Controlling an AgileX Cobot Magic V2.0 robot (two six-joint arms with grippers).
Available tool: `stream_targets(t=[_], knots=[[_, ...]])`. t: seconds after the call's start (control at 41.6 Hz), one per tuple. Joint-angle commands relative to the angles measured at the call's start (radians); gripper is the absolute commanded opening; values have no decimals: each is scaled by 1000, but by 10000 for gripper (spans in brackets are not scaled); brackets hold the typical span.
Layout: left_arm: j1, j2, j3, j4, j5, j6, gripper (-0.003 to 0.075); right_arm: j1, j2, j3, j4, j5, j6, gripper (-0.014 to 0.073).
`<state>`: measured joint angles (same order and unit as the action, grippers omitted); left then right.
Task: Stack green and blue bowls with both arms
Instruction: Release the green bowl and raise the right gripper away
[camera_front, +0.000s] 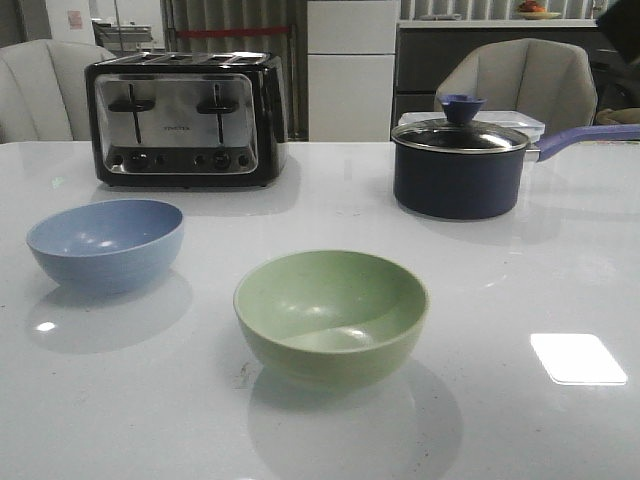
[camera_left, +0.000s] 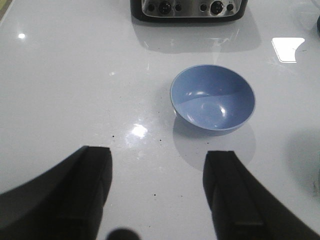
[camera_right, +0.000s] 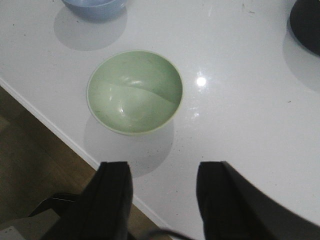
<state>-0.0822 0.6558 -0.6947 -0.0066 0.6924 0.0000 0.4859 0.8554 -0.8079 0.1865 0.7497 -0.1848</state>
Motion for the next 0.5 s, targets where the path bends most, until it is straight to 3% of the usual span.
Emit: stream_targets(t=[0.0,0.48], knots=[[-8,20,-34,-7,-75,21,454,0,-21,-13,15,-58,-12,426],[-8,408,-203,-27,-28,21,454,-1,-18,-13,15,-84,-12,426]])
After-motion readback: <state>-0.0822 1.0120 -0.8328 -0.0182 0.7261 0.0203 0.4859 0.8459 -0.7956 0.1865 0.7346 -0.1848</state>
